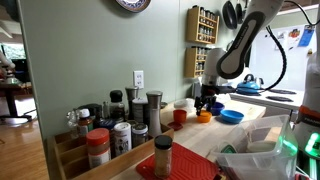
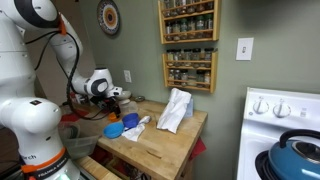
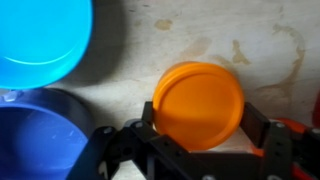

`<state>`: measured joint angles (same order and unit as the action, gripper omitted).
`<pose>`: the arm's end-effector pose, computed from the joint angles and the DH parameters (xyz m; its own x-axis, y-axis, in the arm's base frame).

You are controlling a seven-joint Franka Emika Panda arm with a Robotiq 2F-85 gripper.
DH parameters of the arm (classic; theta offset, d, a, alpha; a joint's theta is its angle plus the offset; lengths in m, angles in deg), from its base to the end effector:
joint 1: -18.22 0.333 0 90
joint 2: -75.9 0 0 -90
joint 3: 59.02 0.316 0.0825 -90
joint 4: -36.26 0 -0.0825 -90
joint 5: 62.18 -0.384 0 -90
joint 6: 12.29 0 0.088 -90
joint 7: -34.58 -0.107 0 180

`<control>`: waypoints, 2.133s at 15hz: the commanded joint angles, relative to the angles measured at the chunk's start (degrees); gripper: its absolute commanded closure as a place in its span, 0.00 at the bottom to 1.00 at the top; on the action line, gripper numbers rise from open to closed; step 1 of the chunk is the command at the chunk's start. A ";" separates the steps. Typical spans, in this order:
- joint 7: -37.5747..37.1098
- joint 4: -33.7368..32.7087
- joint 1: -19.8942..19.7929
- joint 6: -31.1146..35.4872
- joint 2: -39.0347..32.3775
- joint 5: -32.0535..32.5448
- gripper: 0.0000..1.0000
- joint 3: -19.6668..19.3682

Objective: Put the orange lid on the orange bowl

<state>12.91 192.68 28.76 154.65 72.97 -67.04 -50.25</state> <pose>0.3906 0.1322 0.2198 0.9861 -0.1267 0.1076 -0.1181 -0.9895 -0.0833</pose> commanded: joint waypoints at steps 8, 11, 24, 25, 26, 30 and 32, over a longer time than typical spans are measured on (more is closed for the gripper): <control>1.04 1.28 -0.11 1.06 0.54 -0.95 0.00 0.14; 1.04 1.35 -0.17 0.99 0.77 -0.84 0.00 0.06; -0.98 1.26 0.02 -20.55 18.47 5.03 0.00 2.67; -0.69 0.75 0.27 -23.53 20.20 4.56 0.00 3.21; 0.01 0.33 0.74 -26.11 21.94 3.86 0.00 3.76; 0.32 -1.41 1.86 -33.31 27.21 3.68 0.00 6.01; -0.09 -2.03 0.99 -31.73 25.45 3.84 0.00 6.31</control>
<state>12.49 190.69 30.38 123.02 98.35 -62.82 -44.55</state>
